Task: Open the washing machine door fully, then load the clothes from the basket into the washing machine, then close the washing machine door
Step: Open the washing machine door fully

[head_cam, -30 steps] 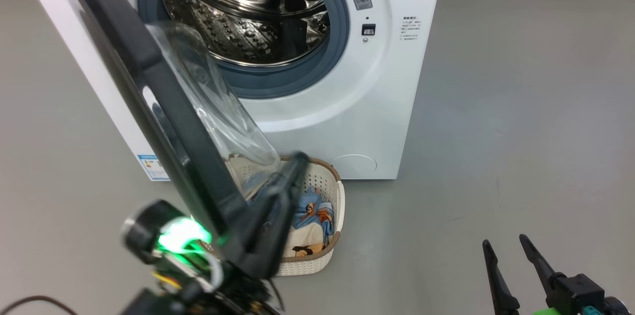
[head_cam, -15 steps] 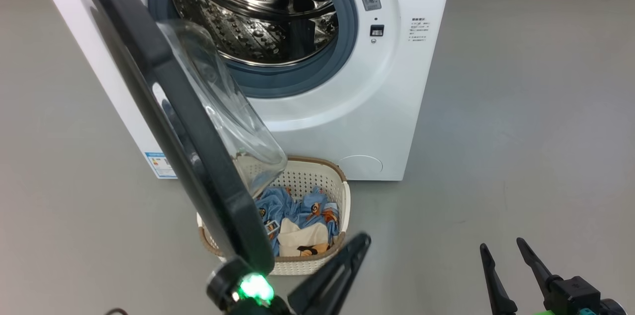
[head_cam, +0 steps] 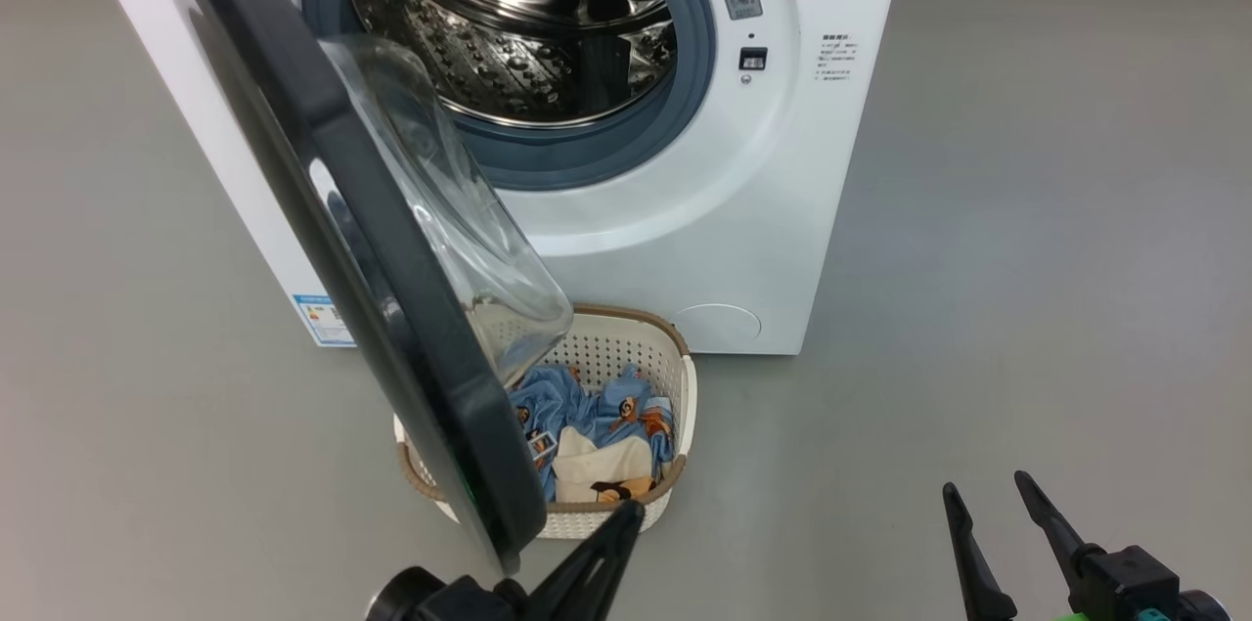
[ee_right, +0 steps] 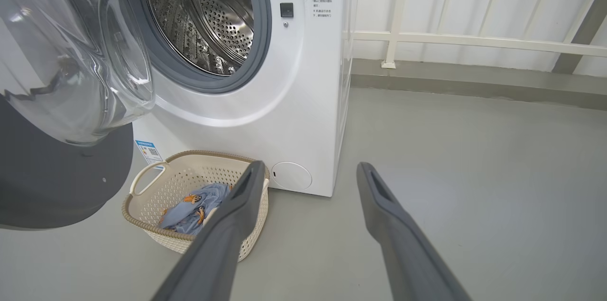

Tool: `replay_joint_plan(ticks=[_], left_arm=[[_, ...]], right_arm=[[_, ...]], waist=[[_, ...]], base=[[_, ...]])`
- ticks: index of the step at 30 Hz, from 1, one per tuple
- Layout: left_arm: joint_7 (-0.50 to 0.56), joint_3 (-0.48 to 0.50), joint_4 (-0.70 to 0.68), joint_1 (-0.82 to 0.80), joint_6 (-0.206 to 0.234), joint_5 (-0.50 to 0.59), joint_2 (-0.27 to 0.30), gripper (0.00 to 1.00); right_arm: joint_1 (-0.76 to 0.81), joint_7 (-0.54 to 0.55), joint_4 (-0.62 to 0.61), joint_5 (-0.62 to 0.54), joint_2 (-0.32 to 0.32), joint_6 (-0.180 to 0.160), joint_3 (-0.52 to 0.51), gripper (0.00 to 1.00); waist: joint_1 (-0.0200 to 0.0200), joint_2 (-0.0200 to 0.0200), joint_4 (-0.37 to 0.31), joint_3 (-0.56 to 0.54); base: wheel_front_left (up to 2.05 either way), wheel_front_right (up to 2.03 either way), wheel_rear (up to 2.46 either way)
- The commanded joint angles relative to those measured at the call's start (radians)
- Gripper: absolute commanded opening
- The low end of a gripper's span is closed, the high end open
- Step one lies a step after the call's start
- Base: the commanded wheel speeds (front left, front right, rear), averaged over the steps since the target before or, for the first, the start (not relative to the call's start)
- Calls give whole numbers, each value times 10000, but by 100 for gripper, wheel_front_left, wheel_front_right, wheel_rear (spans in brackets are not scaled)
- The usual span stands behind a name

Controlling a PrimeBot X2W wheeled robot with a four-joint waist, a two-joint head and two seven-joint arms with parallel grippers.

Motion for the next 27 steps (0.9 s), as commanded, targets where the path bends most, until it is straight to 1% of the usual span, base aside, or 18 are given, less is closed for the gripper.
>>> replay_joint_plan(ticks=[1,17,27], left_arm=[[-65,441,-111,-289,-16,14,-66,0],[-65,1010,405,-945,-16,45,-420,0],[-65,1520,721,-985,-16,42,-506,0]], right_arm=[[-168,-76,-200,-10,-112,17,307,100],[-333,-76,-121,91,-162,17,317,100],[-483,-76,-78,109,-153,17,229,100]], waist=[[0,0,-22,39],[0,0,-361,390],[0,0,-296,623]], base=[[0,0,0],[0,0,0],[0,0,0]])
